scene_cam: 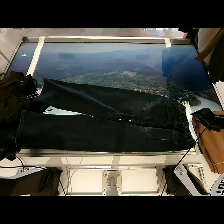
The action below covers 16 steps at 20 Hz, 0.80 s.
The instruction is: Fold the clothes and pants, and hang the long-sleeved shirts on hangers.
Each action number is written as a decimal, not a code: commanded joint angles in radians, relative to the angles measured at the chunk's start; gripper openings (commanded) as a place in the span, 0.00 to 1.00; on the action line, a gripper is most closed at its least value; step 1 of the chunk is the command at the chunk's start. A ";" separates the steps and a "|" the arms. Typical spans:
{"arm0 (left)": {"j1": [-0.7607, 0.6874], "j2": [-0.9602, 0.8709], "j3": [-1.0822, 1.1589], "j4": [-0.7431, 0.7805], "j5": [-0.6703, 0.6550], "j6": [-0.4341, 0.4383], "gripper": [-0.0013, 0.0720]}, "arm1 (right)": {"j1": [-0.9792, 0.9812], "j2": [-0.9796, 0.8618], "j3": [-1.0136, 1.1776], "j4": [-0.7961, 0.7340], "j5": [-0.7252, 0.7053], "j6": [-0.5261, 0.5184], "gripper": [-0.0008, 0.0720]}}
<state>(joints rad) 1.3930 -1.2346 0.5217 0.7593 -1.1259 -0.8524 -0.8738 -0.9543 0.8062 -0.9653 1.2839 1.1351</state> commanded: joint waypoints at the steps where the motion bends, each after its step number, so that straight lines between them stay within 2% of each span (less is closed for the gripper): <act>1: -0.061 -0.001 0.012 -0.016 -0.037 0.023 0.03 | 0.000 0.002 0.034 -0.012 0.029 -0.002 0.78; 5: -0.064 0.063 0.068 -0.029 -0.092 0.000 0.03 | -0.053 0.017 0.026 -0.169 0.079 0.005 0.78; 11: -0.064 0.183 0.071 -0.043 -0.091 0.000 0.03 | -0.429 -0.002 -0.244 -0.187 0.126 -0.041 0.78; 13: -0.064 0.184 0.071 -0.042 -0.091 0.000 0.03 | -0.473 -0.014 -0.261 -0.182 0.126 0.009 0.78; 16: -0.064 0.185 0.071 -0.042 -0.091 0.000 0.03 | -0.472 -0.021 -0.266 -0.180 0.130 0.027 0.78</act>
<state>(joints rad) 1.3293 -1.0592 0.5911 0.7189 -1.2171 -0.8536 -1.3056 -0.9665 0.5667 -1.1400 1.4014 1.1385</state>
